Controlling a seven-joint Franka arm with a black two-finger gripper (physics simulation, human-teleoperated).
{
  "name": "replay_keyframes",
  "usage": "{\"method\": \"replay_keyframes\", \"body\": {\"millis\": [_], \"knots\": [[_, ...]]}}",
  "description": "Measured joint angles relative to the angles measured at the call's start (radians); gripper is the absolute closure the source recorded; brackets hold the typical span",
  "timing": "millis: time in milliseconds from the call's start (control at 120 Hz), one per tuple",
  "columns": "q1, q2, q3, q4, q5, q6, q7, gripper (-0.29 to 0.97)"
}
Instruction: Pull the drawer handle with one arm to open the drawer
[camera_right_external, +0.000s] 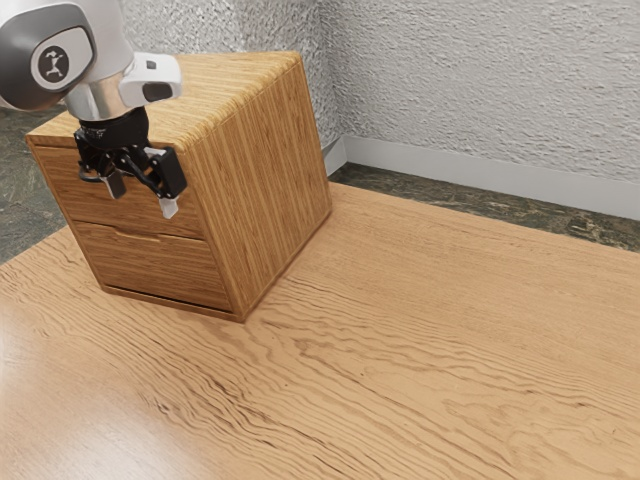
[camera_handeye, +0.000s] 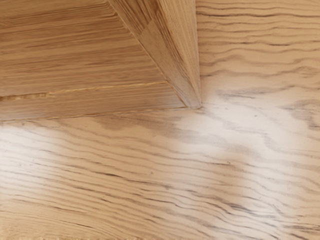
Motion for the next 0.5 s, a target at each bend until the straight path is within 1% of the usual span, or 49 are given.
{"method": "replay_keyframes", "body": {"millis": [83,150,200,225,283,392,500], "knots": [[0.010,0.001,0.000,0.001,0.000,0.000,0.003,0.00],[0.006,-0.008,0.000,0.034,-0.004,-0.003,0.005,0.00],[0.004,-0.018,-0.006,0.150,-0.010,-0.020,0.005,0.00],[0.014,-0.020,-0.023,0.200,-0.012,-0.028,0.004,0.00],[0.016,-0.022,-0.068,0.261,-0.013,-0.042,0.004,0.00],[-0.034,-0.024,-0.093,0.286,-0.014,-0.060,0.004,0.00],[-0.034,-0.022,-0.095,0.286,-0.016,-0.070,0.005,0.00]]}}
